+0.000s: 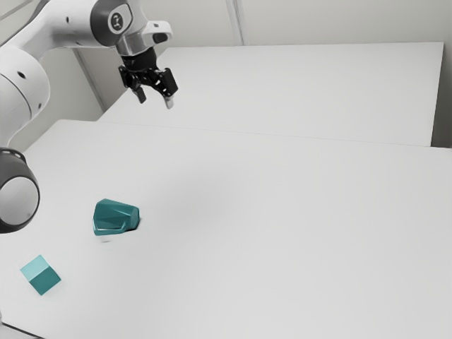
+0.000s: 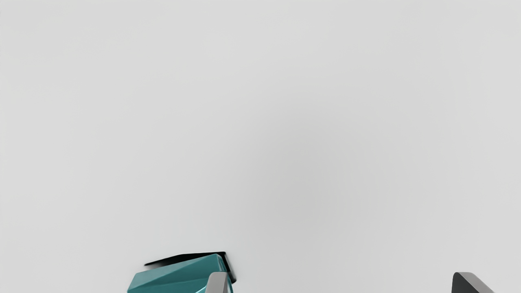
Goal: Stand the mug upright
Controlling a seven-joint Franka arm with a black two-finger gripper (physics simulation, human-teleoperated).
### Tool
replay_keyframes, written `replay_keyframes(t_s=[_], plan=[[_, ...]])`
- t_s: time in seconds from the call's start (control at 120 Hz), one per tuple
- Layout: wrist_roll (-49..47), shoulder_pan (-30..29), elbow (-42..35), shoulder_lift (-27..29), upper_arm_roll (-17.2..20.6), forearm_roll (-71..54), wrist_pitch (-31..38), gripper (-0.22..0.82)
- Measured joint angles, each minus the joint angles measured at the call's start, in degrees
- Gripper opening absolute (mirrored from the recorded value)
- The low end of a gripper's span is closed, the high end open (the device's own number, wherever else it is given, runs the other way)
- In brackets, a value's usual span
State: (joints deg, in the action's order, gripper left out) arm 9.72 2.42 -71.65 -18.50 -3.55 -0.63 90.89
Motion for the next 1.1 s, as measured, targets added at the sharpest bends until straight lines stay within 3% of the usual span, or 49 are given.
replay_keyframes(t_s=[0.3, 0.433, 0.592, 0.825, 1.1], plan=[[1.12, -1.07, -1.95, 1.38, -0.22, -0.31, -0.87, 0.6], [0.96, -1.51, -12.7, 7.03, -0.33, -0.16, -1.0, 0.6], [1.78, -1.71, -25.88, 12.57, -9.16, 5.5, 0.34, 0.6], [6.84, -1.96, -35.63, 13.96, -20.46, 13.69, 3.28, 0.6], [15.96, -2.97, -35.64, 4.97, -22.26, 22.92, 11.73, 0.6]])
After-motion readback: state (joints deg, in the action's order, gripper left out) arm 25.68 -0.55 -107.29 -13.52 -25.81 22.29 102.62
